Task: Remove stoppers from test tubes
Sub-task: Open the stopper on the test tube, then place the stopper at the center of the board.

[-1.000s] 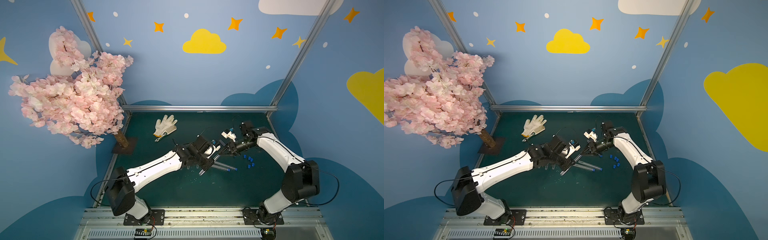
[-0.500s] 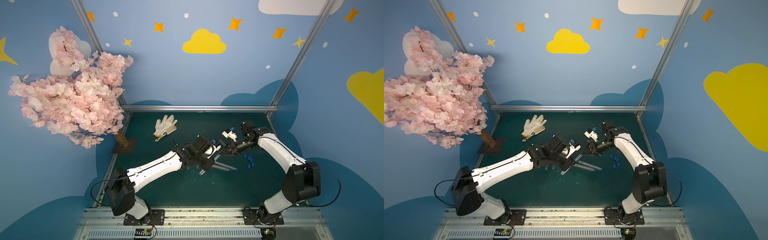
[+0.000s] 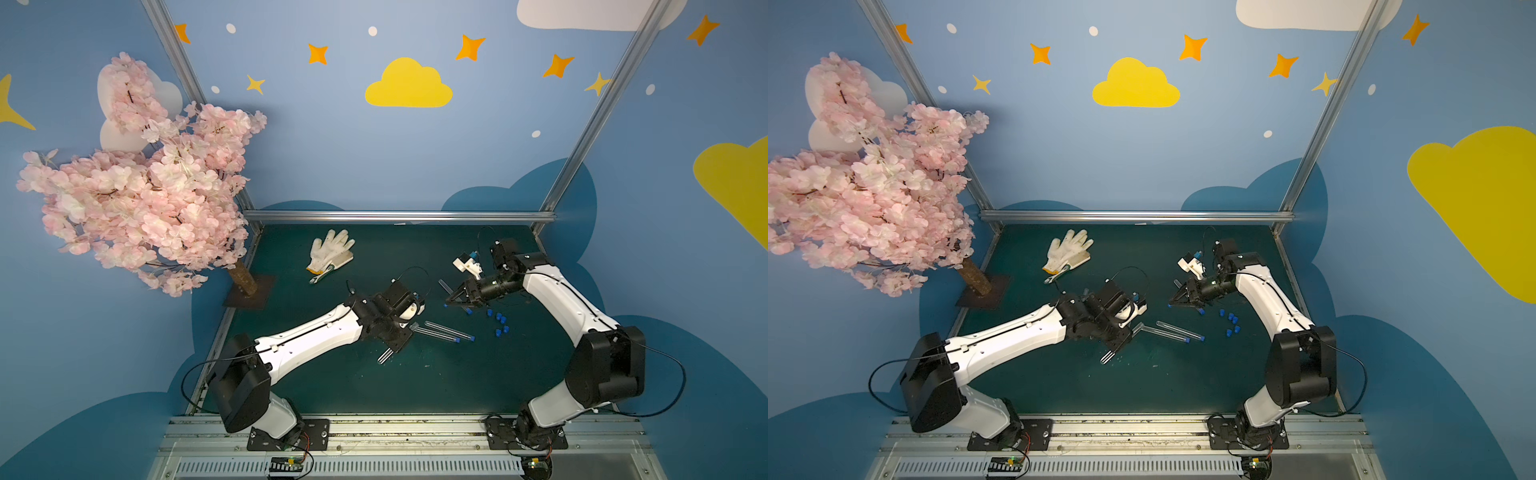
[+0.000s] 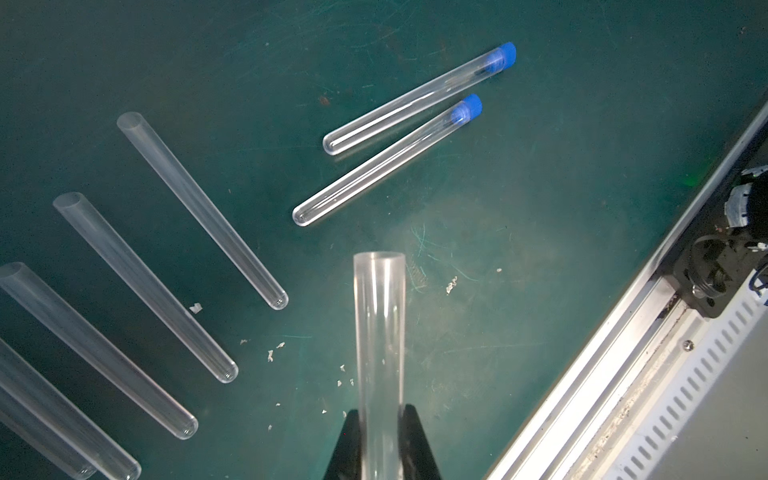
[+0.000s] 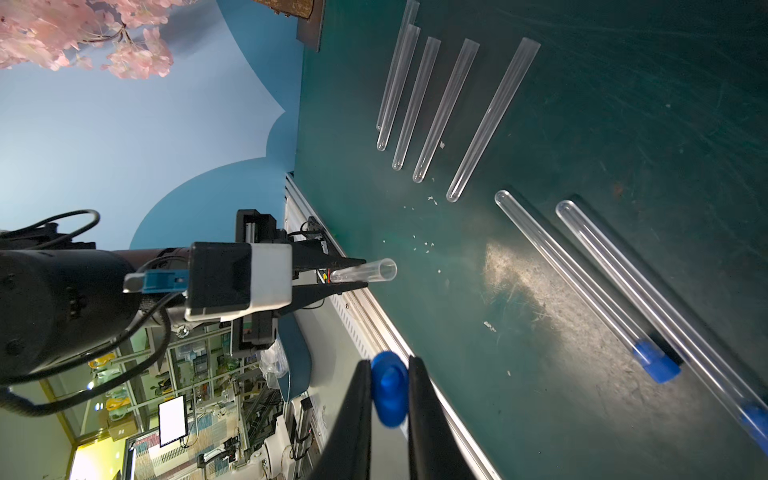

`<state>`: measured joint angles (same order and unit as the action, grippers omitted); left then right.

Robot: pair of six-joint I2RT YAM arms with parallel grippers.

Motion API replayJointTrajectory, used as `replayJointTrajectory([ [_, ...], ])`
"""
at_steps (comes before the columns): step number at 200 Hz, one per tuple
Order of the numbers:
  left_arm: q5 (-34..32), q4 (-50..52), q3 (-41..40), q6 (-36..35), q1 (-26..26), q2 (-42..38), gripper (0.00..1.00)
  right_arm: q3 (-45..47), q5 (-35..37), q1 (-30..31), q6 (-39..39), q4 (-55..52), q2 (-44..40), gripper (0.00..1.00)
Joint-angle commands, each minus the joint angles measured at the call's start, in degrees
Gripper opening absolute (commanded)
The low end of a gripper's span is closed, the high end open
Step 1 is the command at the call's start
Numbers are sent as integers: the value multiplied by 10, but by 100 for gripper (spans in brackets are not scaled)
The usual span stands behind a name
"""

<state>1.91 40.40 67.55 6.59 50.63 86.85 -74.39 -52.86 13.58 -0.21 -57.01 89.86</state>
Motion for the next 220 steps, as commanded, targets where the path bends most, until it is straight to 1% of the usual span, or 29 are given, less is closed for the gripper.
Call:
replayJointTrajectory([
  [1,-2,7,-4,13,-6,-23,3,4,18,-11,-4,-4,-15,0],
  [30,4,-9,-20,33,-19,-46,3,29,68,-59,-7,-27,-7,0],
  [57,7,-28,-33,45,-37,-59,3,31,159,-94,3,-56,5,0],
  [79,2,-38,-34,50,-41,-63,3,45,225,-119,2,-56,14,0],
  [108,2,-62,-42,55,-45,-66,3,68,293,-145,2,-54,31,0],
  [165,9,-100,-60,61,-52,-64,3,58,344,-152,11,-43,117,0],
  [220,-8,-107,-68,68,-63,-68,3,43,372,-148,22,-35,180,0],
])
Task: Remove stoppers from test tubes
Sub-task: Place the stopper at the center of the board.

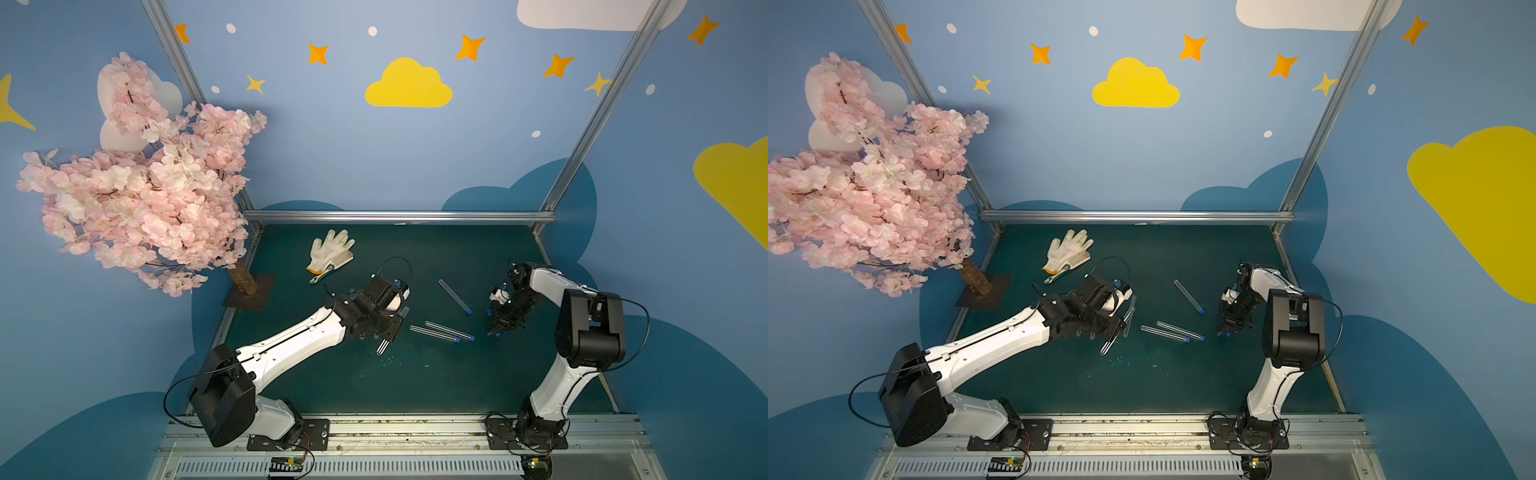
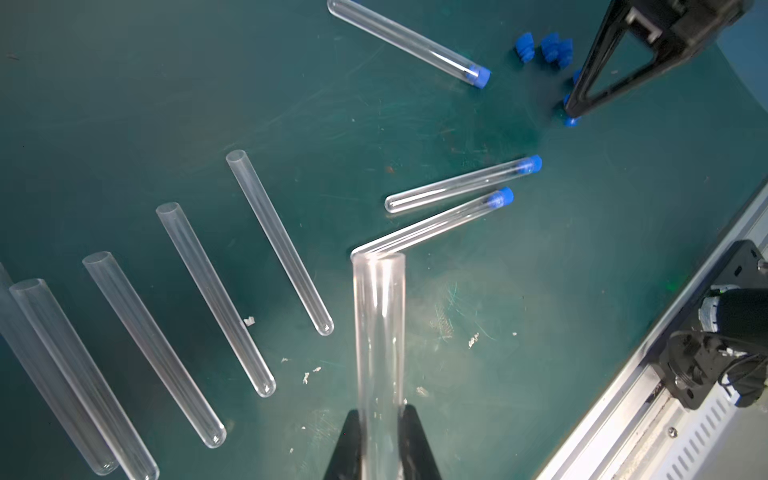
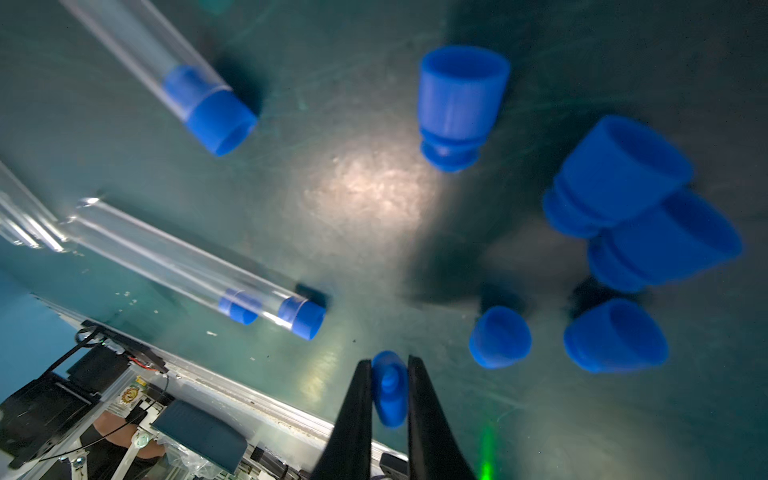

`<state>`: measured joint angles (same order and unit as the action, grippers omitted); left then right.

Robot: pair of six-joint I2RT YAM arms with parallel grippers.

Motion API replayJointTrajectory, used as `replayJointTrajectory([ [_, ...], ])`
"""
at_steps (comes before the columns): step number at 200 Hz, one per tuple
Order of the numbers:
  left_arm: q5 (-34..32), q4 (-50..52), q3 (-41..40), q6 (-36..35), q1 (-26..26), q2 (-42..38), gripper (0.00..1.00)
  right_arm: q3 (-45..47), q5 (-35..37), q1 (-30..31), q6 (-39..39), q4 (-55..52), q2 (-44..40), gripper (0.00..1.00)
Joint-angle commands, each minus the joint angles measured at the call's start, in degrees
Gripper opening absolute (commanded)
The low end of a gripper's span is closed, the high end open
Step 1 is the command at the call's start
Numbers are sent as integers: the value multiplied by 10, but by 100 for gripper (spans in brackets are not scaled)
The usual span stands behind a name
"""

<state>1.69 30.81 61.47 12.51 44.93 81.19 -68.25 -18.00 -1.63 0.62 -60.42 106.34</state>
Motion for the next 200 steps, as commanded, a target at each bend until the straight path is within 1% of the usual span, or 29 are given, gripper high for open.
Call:
replayJointTrajectory([
  [1,-6,-11,-8,9,-7,-12,3,-19,24,4,14,-1,16,0],
  [42,-27,-6,-8,21,-12,-14,3,-29,27,6,26,3,41,0],
  [55,-32,-3,-4,30,-12,-12,4,-26,20,6,24,8,42,4],
  [62,-33,-1,0,34,-13,-11,4,-26,18,7,23,11,41,8],
  [75,-34,4,8,41,-13,-10,5,-23,19,9,20,16,39,13],
  [104,-37,22,27,33,-15,-7,5,-19,18,13,17,22,31,18],
  [118,-38,32,34,31,-21,-5,4,-20,21,13,17,21,23,25],
  [127,-36,36,36,32,-28,-4,4,-23,22,13,17,20,17,29],
  [166,-30,50,42,32,-71,-2,3,-45,23,13,13,10,-6,36],
  [200,-53,76,48,37,-138,10,3,-71,15,31,7,-7,-51,43],
])
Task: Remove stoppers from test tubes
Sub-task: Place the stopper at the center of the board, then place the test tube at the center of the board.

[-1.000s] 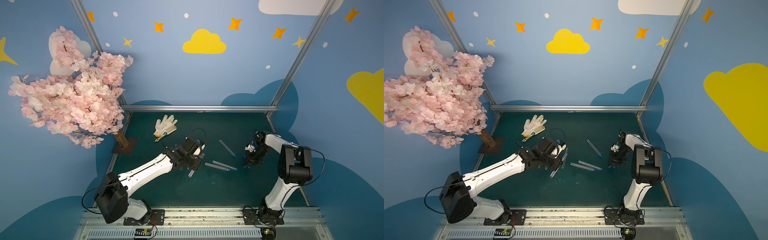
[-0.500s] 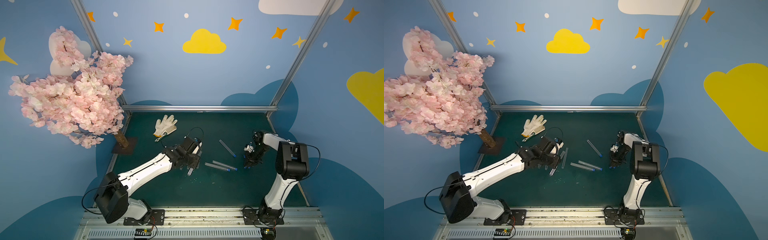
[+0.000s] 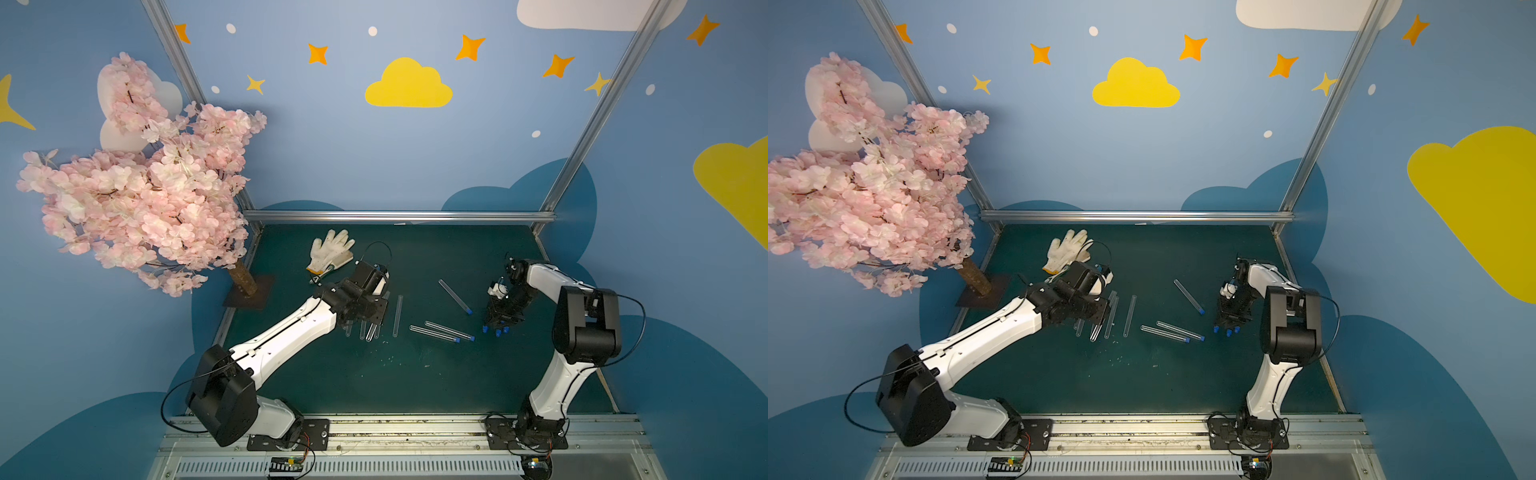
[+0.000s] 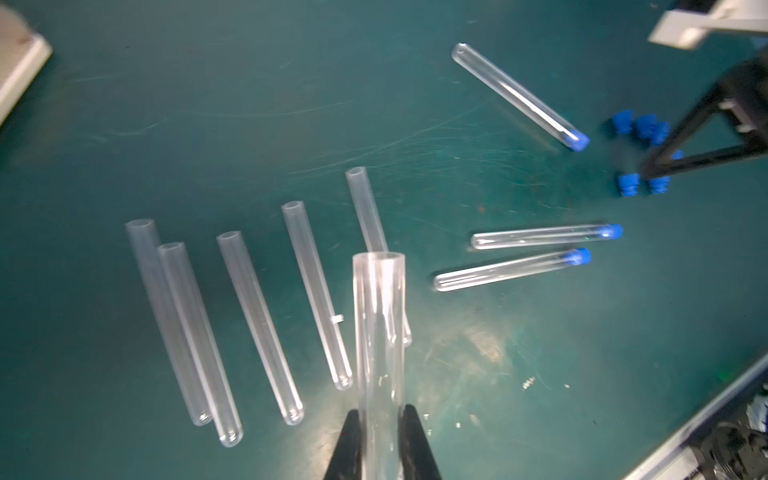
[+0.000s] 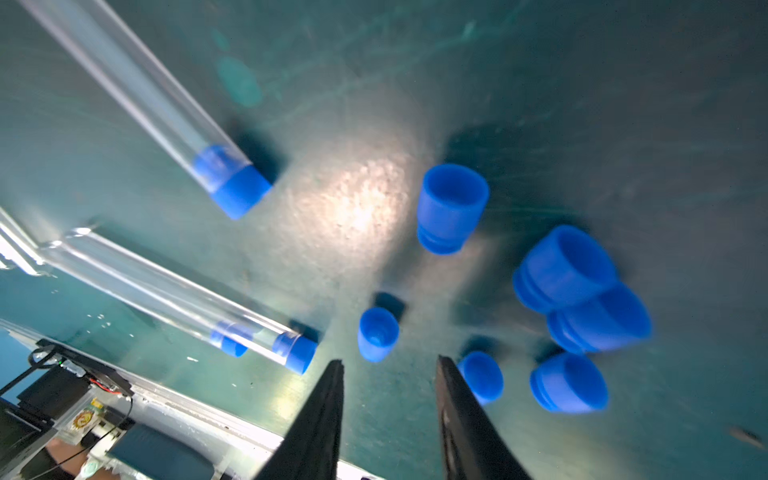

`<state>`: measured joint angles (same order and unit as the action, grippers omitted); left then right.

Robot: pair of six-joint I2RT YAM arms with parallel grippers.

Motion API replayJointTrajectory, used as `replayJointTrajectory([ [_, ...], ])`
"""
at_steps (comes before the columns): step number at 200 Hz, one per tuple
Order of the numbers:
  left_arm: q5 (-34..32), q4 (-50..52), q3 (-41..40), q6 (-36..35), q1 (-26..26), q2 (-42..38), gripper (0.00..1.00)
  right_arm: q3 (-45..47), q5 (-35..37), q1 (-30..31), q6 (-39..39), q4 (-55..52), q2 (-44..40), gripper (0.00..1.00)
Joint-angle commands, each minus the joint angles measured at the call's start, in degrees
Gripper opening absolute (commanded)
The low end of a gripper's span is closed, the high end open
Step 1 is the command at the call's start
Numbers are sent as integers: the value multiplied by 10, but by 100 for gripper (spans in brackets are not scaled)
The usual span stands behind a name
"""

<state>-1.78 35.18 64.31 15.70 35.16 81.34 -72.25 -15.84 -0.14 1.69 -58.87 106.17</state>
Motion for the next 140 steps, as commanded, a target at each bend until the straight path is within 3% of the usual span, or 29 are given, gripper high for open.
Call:
replayJointTrajectory([
  [1,-18,33,19,6,-43,9,3,-32,-8,17,-4,-24,-51,44],
  [37,-39,58,26,8,-138,50,4,-47,-57,73,-17,-35,-104,58],
  [66,-56,50,37,-22,-185,97,4,-40,-90,148,-28,-11,-142,66],
  [102,-70,34,67,-56,-204,171,4,-44,-127,220,-29,10,-141,74],
  [140,-81,35,106,-77,-206,252,6,-49,-148,254,-28,25,-129,77],
])
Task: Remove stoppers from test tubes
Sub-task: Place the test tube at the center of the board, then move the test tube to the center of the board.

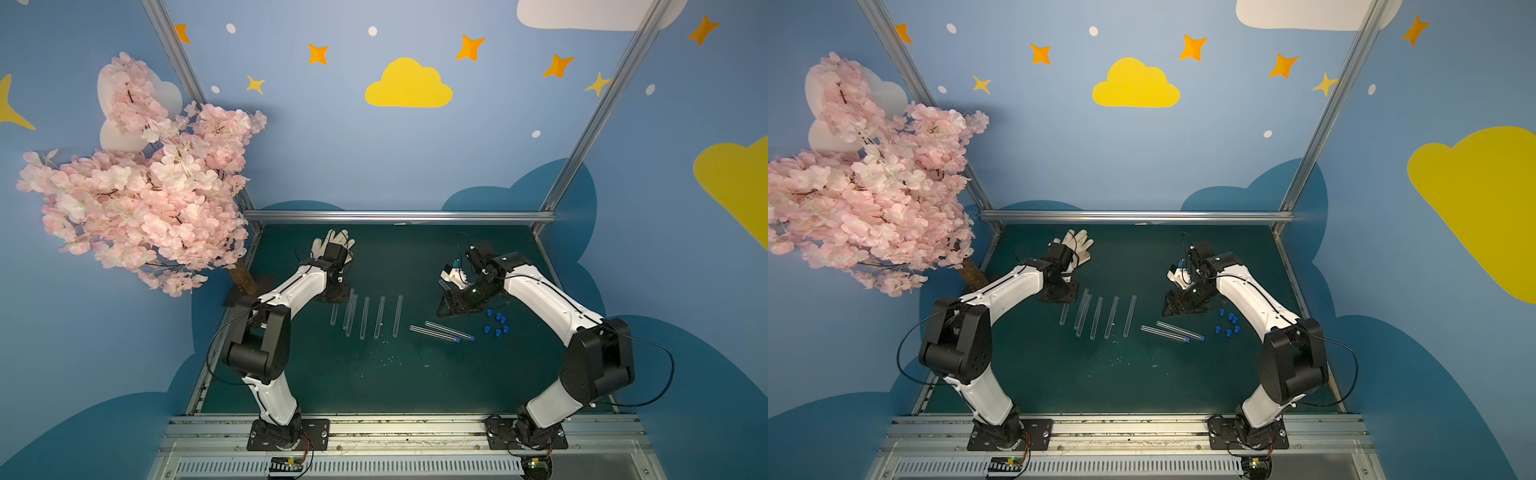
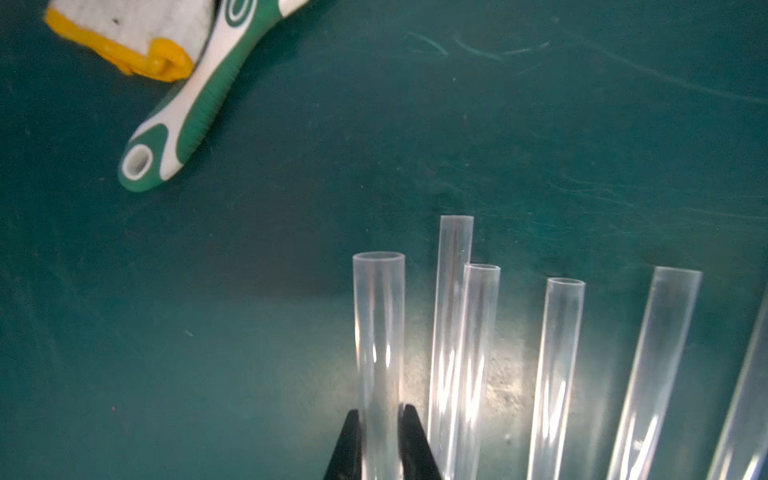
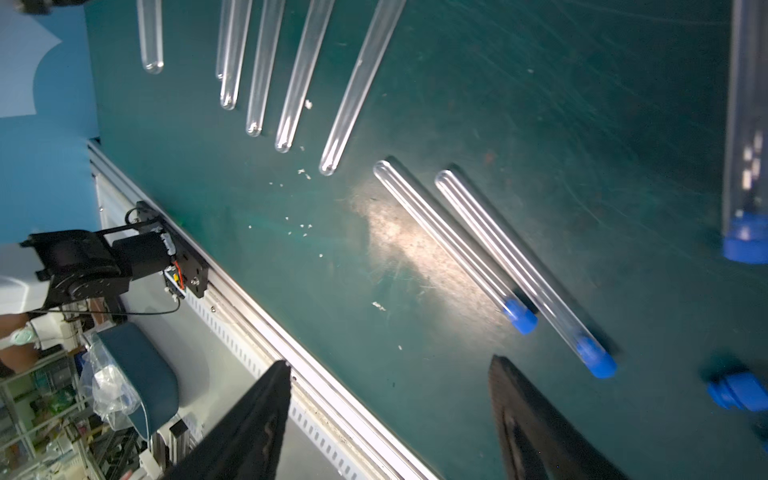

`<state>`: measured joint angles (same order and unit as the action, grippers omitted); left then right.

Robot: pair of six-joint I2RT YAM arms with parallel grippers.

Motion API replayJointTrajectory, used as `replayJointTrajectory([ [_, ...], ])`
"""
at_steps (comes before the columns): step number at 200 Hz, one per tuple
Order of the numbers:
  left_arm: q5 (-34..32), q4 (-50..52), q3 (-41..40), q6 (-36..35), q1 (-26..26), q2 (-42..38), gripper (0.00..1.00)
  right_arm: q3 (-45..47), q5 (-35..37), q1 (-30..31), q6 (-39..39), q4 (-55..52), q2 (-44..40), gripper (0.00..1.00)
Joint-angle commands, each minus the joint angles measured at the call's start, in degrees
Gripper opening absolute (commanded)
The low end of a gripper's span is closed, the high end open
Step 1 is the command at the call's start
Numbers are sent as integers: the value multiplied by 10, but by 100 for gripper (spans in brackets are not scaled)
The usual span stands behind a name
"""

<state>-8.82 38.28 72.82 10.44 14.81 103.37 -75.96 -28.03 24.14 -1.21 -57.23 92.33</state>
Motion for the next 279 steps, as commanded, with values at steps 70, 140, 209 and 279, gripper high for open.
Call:
replayJointTrajectory([
  [70,2,-15,33,-19,-7,90,12,-51,-11,15,5,-10,19,79],
  [140,-17,12,41,-5,-9,60,46,-88,32,-4,10,-48,10,81],
  [209,-42,93,44,-50,64,-70,61,-39,-14,-69,-1,-31,-10,81],
  [279,94,47,50,-16,196,-107,63,-92,70,-139,35,-76,58,81],
])
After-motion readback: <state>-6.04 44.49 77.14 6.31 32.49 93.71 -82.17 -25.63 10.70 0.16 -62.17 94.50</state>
